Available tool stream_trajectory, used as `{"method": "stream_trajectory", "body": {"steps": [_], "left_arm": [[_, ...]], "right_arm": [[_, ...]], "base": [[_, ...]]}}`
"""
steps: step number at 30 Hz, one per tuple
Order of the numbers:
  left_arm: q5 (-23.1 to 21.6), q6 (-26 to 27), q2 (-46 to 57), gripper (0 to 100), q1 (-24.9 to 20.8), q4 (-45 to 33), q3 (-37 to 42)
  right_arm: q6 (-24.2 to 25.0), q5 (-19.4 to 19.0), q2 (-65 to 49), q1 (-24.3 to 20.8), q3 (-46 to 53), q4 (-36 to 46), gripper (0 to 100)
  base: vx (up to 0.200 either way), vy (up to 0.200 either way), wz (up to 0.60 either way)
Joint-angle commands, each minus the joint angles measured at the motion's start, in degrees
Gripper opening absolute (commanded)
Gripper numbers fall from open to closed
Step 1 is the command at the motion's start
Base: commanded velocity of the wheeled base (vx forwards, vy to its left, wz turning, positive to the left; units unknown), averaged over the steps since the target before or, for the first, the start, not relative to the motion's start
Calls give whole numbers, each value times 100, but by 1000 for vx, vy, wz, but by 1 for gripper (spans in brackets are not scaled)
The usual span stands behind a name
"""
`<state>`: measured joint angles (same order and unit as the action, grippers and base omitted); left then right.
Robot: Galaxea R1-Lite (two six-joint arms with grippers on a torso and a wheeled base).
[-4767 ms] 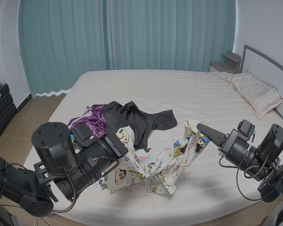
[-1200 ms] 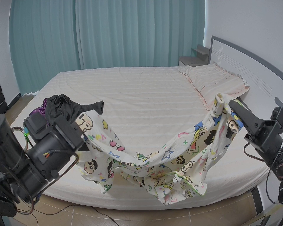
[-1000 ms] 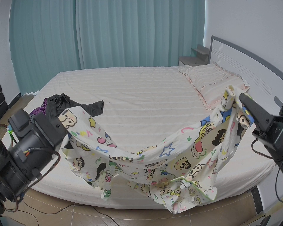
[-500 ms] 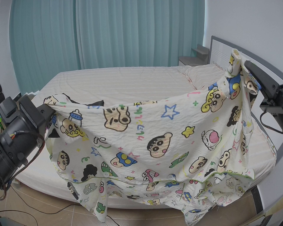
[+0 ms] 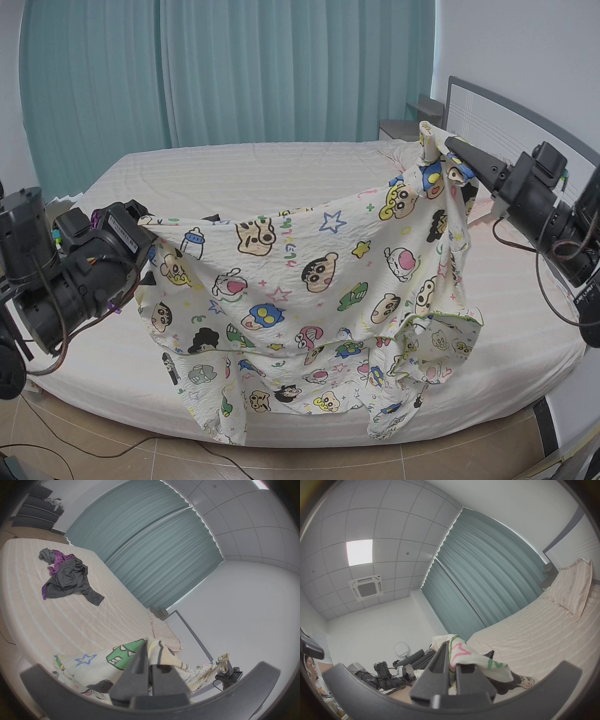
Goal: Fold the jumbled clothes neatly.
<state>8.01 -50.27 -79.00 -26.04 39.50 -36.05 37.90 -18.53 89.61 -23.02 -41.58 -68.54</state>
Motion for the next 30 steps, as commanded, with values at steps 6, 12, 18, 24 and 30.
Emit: {"method": "stream_trajectory", "body": {"steps": [6,12,18,24,30], "left_arm": [[-133,-9,-1821,0,451,14,-1176],[-142,-18,-2858,0,679,-21,-1924],[-133,-9,-3632,0,732,-30,-2381],[-98,18,-4379,0,732,-100,-2934],[-63,-9,-4634,0,732,-619,-3242]], "right_arm": [[112,25,1419,482,-896,-19,0],[332,42,1928,667,-1335,7,0],[332,34,2403,816,-1528,7,0],[332,60,3036,983,-1616,-28,0],[332,192,3431,1185,-1687,-37,0]], "base": [[200,0,0],[200,0,0],[200,0,0],[100,0,0],[0,0,0]]}}
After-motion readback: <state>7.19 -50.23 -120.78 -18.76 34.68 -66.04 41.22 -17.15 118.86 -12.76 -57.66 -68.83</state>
